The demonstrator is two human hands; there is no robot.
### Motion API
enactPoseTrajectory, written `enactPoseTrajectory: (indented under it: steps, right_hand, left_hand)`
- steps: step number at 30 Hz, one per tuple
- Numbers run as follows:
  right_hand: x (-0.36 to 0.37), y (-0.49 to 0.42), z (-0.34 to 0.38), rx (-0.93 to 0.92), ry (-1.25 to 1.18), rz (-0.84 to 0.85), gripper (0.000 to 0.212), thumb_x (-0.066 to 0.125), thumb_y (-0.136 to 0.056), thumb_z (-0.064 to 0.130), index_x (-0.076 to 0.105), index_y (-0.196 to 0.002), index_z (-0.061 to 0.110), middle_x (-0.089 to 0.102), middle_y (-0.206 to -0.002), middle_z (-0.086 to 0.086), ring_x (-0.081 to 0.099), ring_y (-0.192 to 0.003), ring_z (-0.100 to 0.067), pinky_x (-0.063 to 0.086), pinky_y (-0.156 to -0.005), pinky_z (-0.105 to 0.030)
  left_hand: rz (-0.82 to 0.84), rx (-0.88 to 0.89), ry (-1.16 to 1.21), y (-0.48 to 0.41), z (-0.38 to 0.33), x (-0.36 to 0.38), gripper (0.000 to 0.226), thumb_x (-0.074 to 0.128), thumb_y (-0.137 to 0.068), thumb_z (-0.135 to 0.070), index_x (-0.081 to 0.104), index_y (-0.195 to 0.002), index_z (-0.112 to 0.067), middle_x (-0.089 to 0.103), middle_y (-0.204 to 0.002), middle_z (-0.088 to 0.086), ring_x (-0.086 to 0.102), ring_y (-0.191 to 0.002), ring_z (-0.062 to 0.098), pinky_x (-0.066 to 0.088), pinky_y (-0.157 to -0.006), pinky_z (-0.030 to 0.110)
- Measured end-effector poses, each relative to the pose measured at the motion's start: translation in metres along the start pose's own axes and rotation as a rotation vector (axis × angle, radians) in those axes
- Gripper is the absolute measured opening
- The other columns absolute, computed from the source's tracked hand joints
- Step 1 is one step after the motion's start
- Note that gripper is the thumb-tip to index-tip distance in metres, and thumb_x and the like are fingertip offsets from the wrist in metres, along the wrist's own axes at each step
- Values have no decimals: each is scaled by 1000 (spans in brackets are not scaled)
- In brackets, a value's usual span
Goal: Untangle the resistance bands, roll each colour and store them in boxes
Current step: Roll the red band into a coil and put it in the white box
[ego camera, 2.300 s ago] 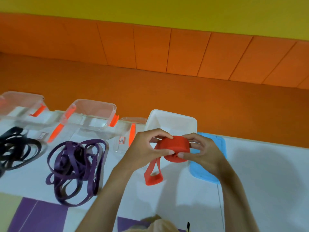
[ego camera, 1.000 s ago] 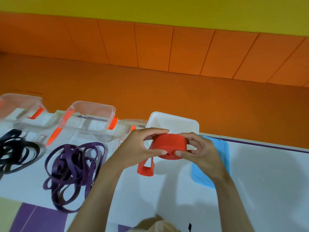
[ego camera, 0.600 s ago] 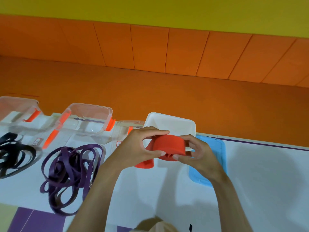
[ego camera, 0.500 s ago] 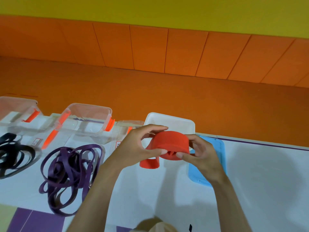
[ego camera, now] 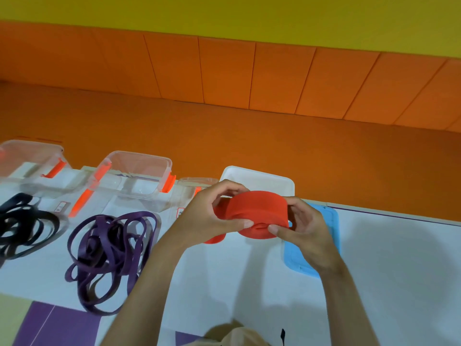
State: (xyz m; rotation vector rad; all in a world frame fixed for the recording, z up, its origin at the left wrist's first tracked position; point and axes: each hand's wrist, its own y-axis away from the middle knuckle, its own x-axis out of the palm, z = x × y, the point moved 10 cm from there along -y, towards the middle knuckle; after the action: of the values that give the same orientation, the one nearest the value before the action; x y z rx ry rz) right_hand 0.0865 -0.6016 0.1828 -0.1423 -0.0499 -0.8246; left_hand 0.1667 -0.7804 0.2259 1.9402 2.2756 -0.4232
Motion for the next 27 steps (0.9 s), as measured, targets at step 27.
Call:
enactPoseTrajectory:
  steps: [27]
  right_hand:
    - [-18,29,-12,102,-84,-107,49,99,-69,27,76,-110,13,76,-109,-11,74,-103,-28,61,-82,-33]
  left_hand:
    - [65,-72,66,5,13,12,59,98,-67,-48,69,-119,-44,78,-116,-8,75,-111,18,62,-96,36]
